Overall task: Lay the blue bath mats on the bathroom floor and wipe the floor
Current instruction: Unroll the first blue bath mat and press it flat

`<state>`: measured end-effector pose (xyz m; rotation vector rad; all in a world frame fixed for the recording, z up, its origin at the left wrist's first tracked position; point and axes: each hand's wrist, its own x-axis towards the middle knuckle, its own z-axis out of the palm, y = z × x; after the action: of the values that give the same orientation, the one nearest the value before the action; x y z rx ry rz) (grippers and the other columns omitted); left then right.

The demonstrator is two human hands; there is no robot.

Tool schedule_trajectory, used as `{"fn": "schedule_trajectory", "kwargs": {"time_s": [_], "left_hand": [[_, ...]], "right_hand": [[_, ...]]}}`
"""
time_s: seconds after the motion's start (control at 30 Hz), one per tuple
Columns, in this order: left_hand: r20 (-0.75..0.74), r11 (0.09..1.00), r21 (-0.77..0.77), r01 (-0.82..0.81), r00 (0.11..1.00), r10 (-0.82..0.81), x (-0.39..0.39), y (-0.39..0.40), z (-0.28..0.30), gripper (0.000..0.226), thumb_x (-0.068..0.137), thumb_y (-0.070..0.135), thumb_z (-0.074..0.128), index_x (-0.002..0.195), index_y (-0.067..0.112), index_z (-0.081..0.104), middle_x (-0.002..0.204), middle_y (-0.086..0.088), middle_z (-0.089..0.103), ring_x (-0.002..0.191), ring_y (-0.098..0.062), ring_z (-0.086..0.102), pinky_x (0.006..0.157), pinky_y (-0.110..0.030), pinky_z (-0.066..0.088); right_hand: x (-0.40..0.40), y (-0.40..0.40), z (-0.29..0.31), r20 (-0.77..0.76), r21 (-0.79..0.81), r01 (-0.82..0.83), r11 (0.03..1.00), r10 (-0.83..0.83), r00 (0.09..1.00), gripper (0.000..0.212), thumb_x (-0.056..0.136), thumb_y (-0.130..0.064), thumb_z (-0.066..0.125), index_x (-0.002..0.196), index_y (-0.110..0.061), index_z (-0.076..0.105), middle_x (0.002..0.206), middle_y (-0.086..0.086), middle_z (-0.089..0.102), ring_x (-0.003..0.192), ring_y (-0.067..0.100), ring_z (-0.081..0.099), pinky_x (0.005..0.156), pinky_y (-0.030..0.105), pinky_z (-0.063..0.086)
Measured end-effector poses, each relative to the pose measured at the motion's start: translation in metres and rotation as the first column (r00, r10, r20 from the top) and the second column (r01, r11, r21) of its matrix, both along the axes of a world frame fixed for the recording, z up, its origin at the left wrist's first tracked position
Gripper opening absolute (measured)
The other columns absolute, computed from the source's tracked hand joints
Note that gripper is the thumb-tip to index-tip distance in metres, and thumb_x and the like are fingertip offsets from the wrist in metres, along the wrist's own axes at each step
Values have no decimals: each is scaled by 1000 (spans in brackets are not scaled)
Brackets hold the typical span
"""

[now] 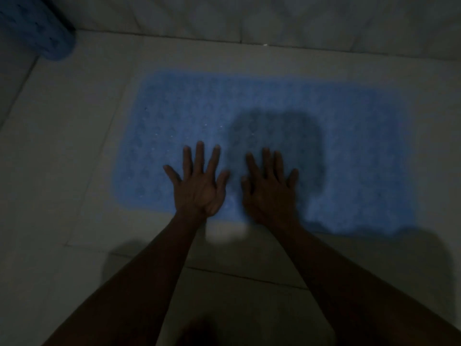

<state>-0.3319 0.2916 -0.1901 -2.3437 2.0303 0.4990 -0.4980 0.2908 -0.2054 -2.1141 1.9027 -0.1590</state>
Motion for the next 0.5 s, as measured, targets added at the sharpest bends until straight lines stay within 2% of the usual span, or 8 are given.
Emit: {"fn": "schedule_trajectory", "kwargs": {"time_s": [0.23, 0.4, 0.5], "left_hand": [[49, 957, -31, 289, 956, -288, -141, -2, -1, 66, 99, 64, 13, 157, 40, -4, 166, 0, -13, 151, -27, -18, 111, -72, -6], [52, 957, -30, 289, 956, -287, -184, -24, -5, 67, 97, 67, 11, 156, 43, -8, 166, 1, -14, 151, -29, -19, 108, -75, -5], [65, 957, -57, 284, 958, -280, -186, -29, -11, 66, 97, 69, 13, 156, 45, -6, 166, 2, -11, 151, -30, -18, 107, -77, -4]], "right_hand": [[-146, 11, 10, -95, 70, 284, 956, -277, 956, 64, 100, -58, 24, 158, -38, 5, 167, 0, -3, 153, 26, -10, 118, 65, 1], [-182, 0, 10, -90, 83, 321, 943, -314, 945, 67, 98, -64, 19, 157, -41, -4, 166, -3, -14, 151, 26, -20, 116, 66, -6], [-183, -2, 2, -89, 65, 344, 937, -338, 937, 67, 98, -65, 18, 156, -42, -5, 166, -4, -13, 152, 27, -18, 115, 68, -4]]}}
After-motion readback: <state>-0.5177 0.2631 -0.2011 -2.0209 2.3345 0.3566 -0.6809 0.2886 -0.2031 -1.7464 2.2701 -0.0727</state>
